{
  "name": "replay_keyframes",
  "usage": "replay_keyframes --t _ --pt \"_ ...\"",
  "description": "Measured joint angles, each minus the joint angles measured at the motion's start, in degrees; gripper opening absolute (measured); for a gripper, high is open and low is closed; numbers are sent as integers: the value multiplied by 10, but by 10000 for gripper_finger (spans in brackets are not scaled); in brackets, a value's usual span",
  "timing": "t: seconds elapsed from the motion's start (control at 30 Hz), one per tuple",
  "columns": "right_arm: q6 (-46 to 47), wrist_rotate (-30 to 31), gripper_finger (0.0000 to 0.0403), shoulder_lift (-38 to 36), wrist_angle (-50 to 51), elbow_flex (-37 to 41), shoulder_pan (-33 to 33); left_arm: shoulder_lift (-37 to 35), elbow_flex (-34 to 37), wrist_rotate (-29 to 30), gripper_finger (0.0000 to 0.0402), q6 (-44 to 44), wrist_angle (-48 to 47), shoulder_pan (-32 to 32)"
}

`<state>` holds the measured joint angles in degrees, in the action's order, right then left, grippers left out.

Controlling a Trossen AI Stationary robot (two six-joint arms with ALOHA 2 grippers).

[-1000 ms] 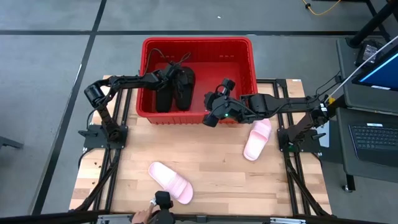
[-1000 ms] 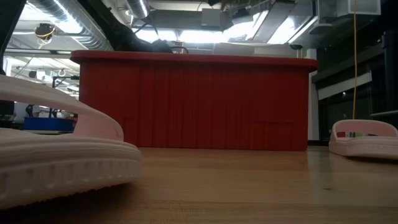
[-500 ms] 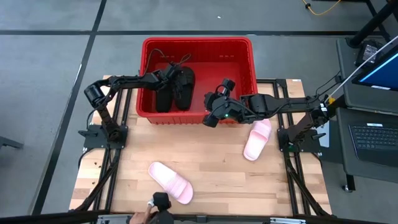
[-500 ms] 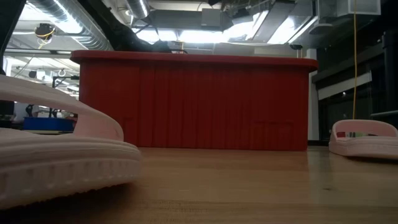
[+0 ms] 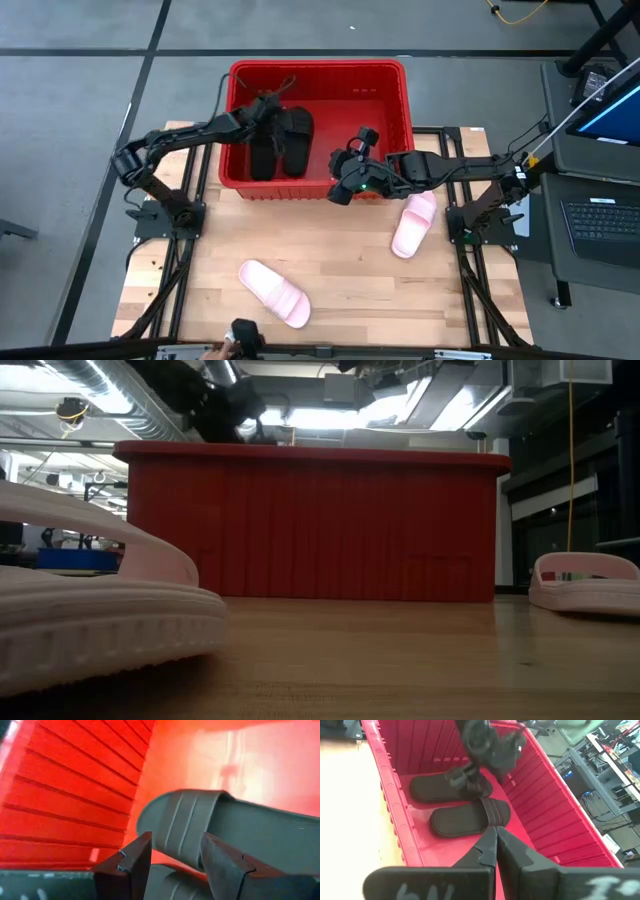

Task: Pick and place slides into bin
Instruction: Put the left pink slide into the red container

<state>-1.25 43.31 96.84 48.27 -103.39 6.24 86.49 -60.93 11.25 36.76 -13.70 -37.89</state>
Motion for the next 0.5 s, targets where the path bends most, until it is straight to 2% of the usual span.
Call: replay_keyframes --t 0.17,0.37,0.5 --pt "-4 0 12 0 0 0 0 -64 0 -5 159 0 -32 15" --pt "10 0 12 -3 1 0 0 -144 0 -62 138 0 -71 47" --pt "8 0 12 -3 2 0 -2 -194 0 -75 121 -12 -86 73"
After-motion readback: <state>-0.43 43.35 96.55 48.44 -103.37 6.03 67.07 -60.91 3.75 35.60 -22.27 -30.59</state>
